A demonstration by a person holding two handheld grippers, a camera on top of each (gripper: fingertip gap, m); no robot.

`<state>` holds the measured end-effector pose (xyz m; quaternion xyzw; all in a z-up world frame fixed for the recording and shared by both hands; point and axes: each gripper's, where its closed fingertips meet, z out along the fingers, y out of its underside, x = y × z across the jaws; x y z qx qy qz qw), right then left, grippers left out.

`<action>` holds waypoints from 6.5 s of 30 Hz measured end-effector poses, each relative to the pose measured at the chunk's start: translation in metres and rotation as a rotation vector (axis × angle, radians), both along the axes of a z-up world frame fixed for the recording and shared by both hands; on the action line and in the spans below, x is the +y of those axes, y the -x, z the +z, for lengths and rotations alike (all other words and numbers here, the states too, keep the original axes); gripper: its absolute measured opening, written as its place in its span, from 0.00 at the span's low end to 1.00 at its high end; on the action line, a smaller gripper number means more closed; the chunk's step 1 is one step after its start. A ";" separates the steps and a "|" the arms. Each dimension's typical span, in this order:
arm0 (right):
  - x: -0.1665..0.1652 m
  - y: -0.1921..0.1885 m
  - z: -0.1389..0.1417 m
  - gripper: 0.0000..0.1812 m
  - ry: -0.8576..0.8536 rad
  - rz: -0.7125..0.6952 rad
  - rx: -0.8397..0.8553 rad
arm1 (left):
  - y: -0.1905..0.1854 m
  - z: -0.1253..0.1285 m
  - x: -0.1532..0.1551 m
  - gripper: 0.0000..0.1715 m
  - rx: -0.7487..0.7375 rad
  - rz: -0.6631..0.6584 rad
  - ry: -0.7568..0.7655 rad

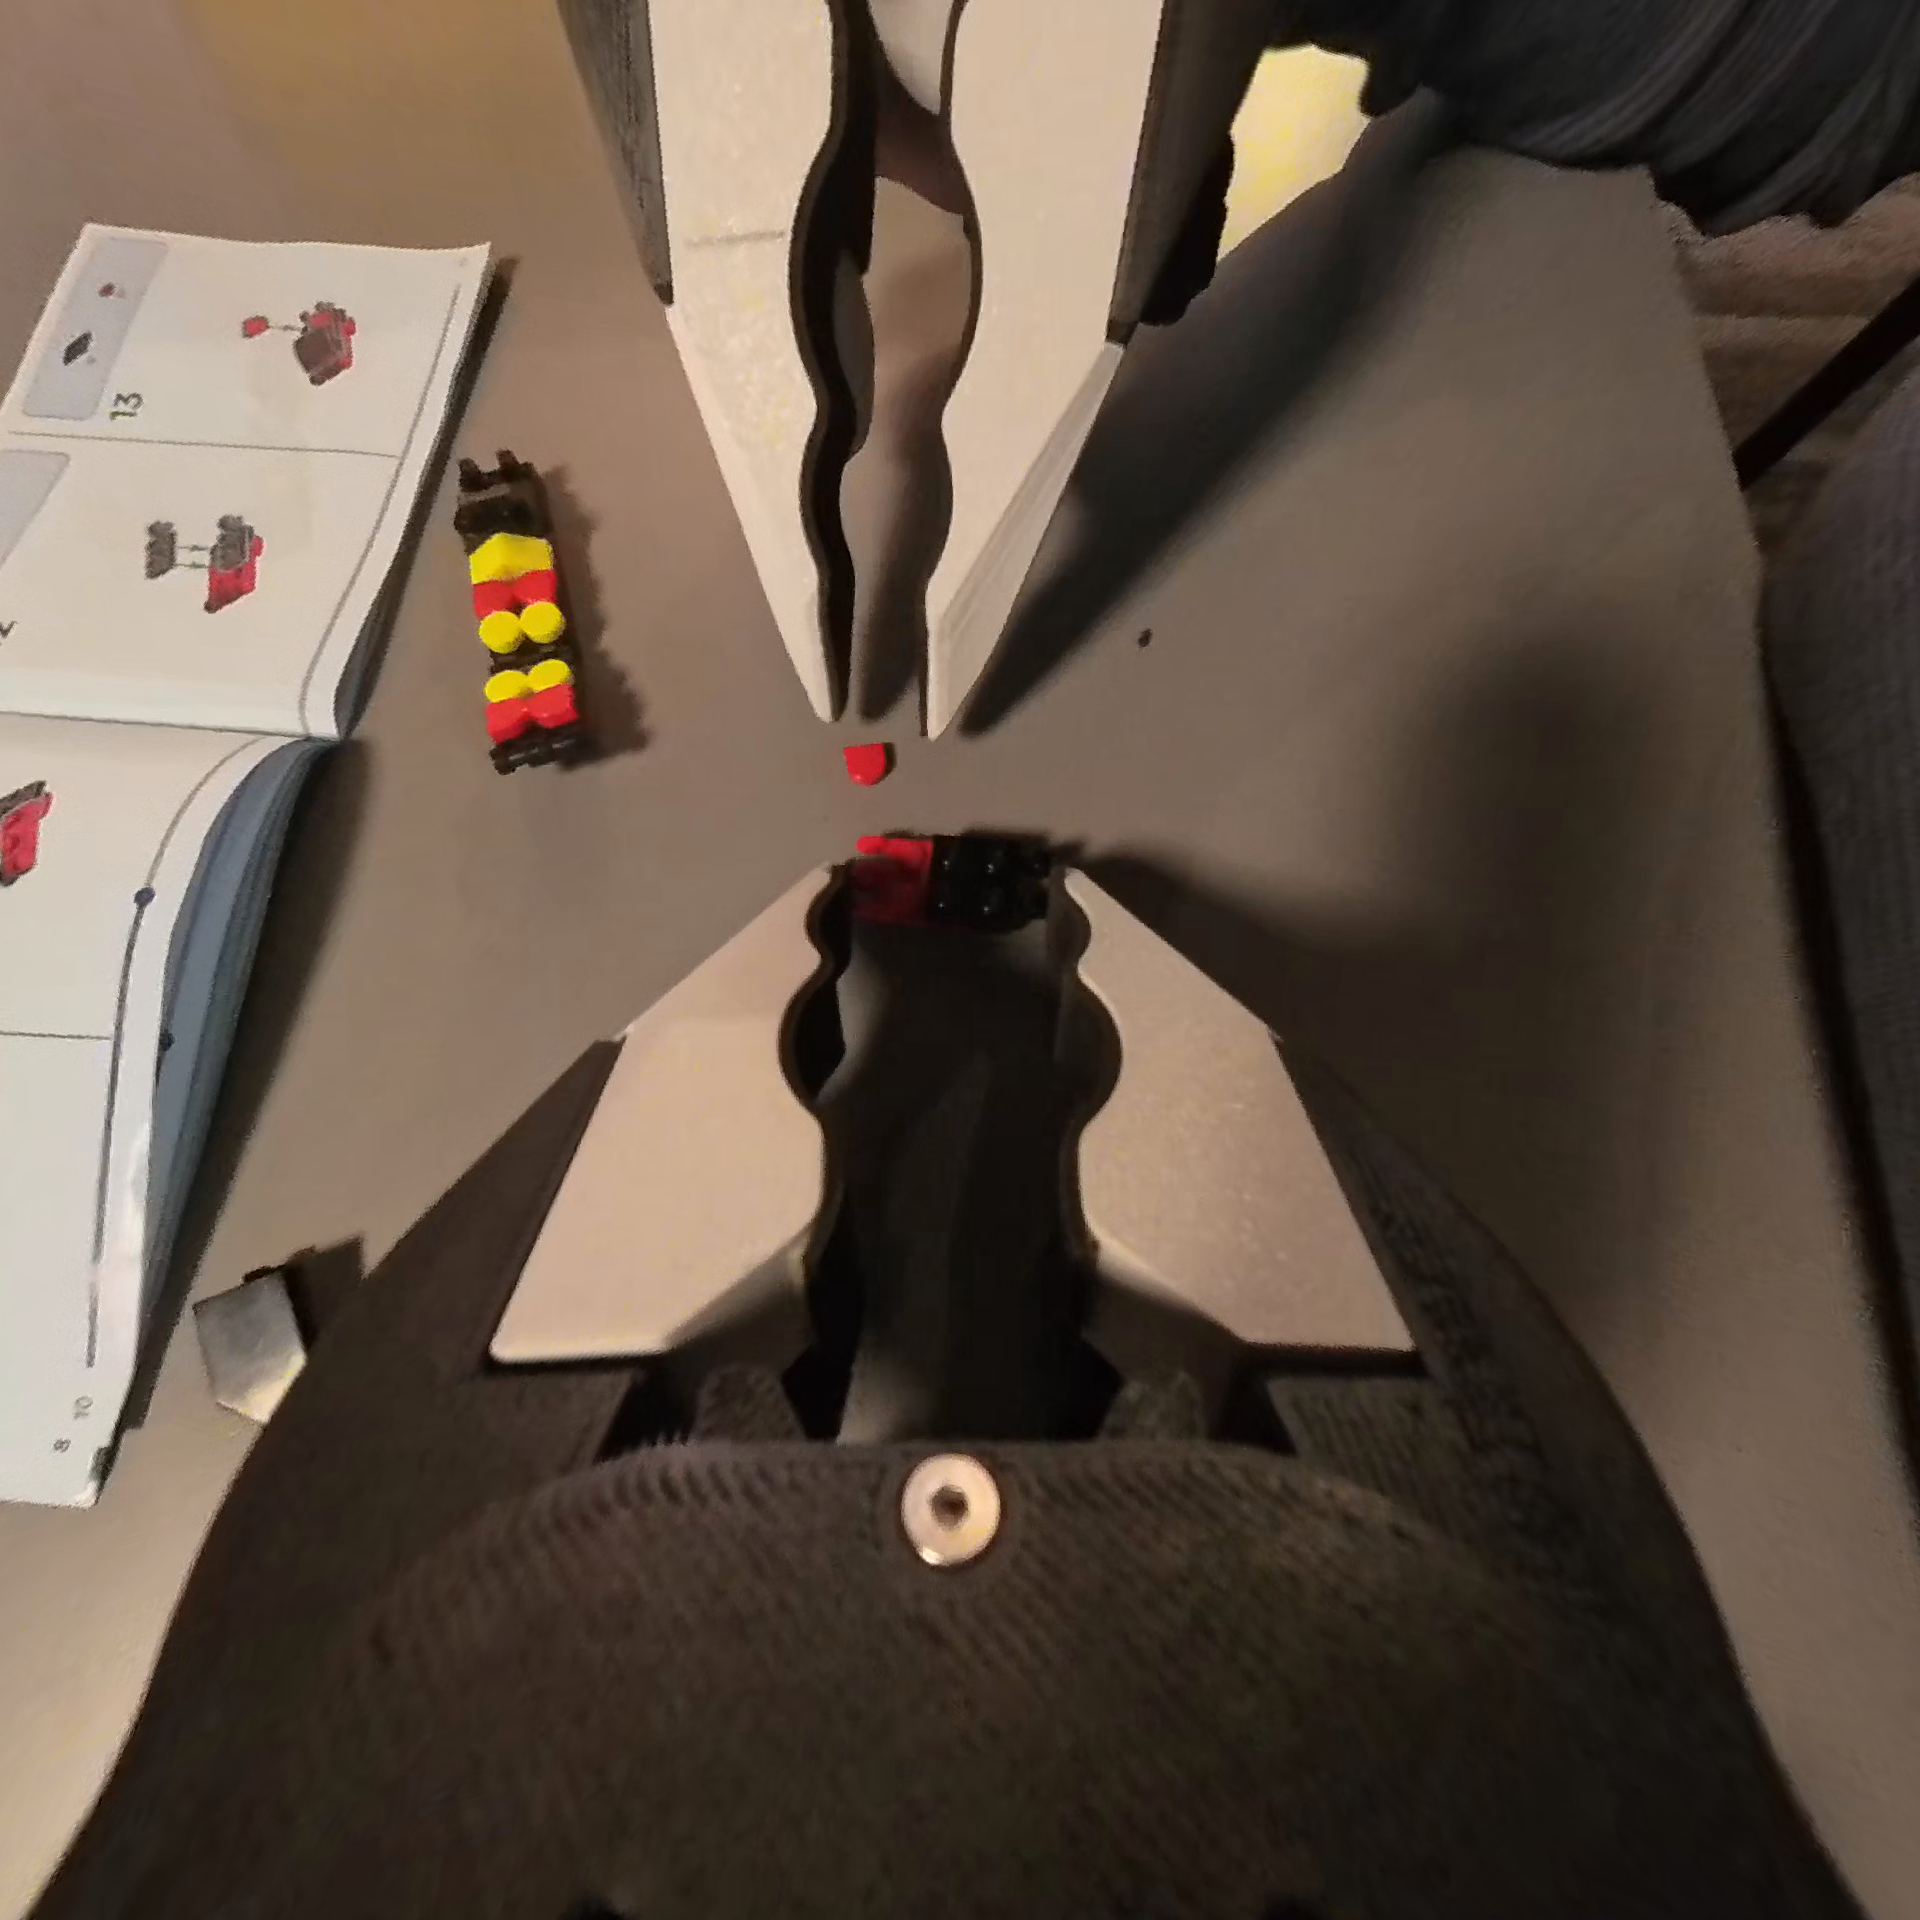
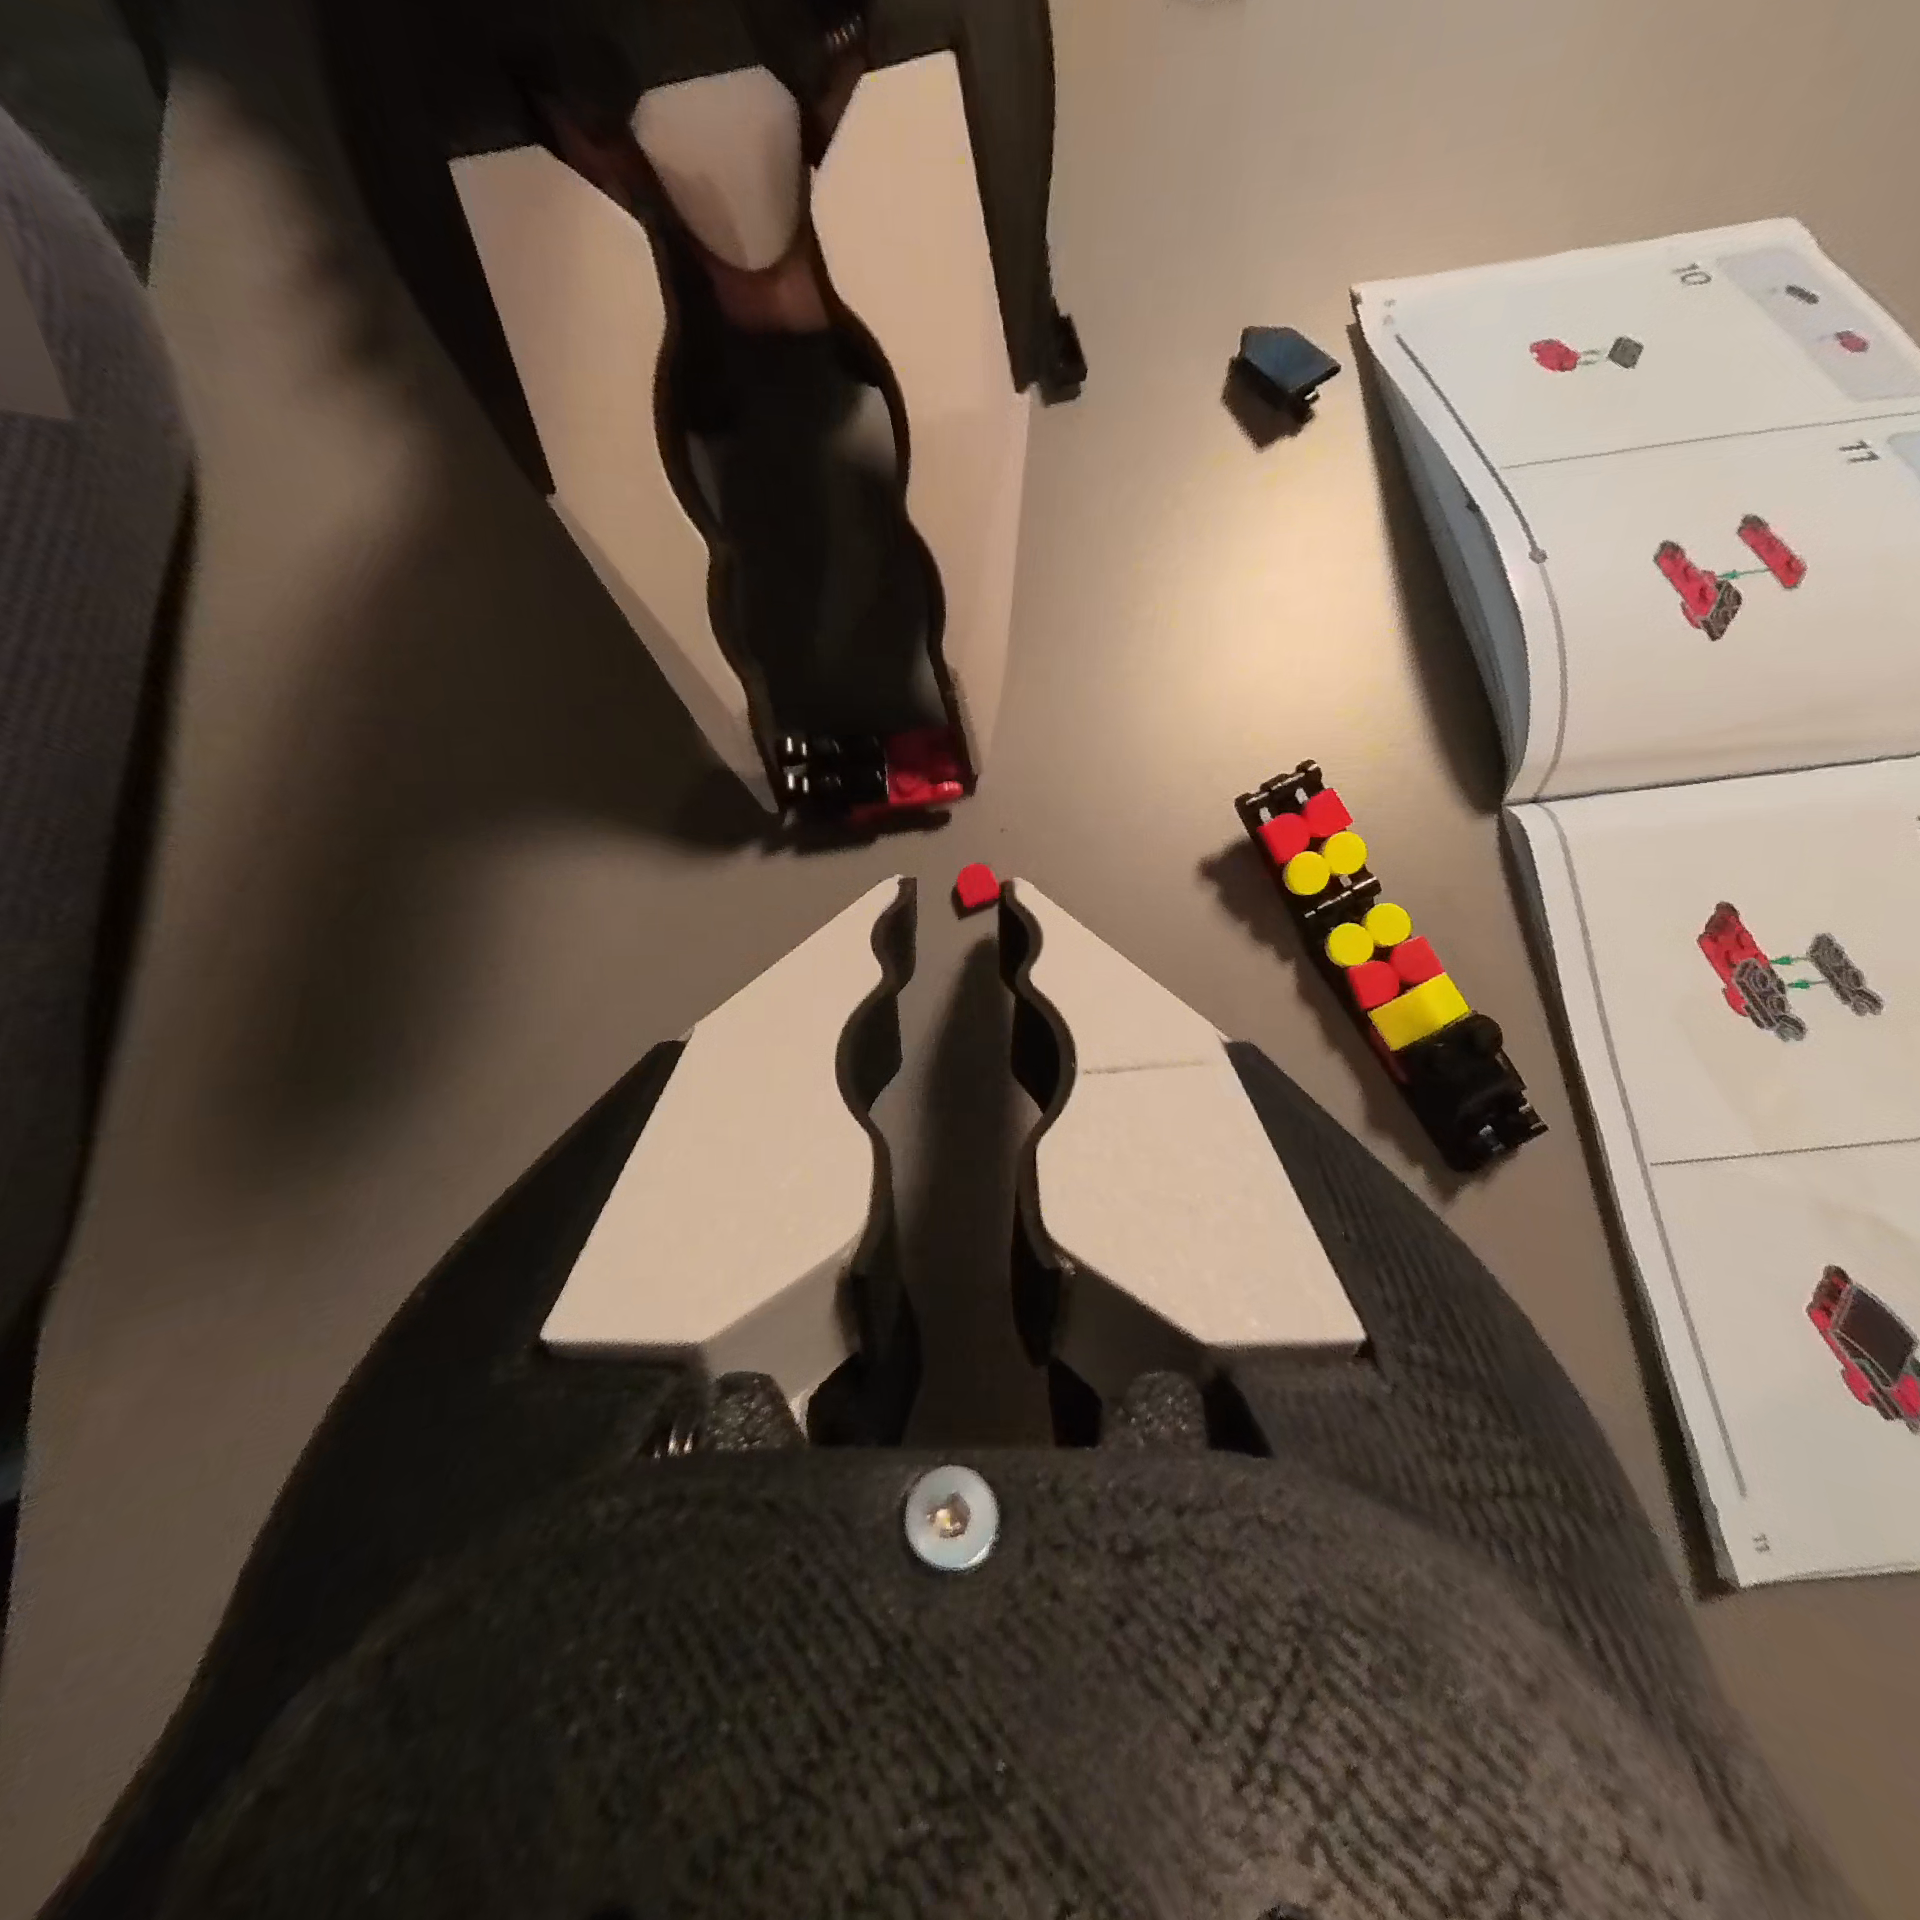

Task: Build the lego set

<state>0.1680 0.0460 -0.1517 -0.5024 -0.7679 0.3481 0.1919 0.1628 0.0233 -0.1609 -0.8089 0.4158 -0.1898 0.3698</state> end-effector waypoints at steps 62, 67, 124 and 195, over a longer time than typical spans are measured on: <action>-0.008 0.022 0.012 0.06 -0.016 0.004 0.118 | 0.004 0.006 0.010 0.22 0.074 0.061 -0.163; 0.003 0.017 0.027 0.23 -0.274 0.099 0.345 | 0.007 0.011 0.012 0.22 0.032 0.064 -0.161; -0.011 0.021 0.023 0.03 -1.009 0.291 0.577 | 0.005 0.035 0.000 0.06 0.392 -0.216 -0.819; -0.033 0.021 0.034 0.02 -0.766 0.206 0.608 | 0.004 0.050 -0.024 0.11 0.211 -0.423 -0.887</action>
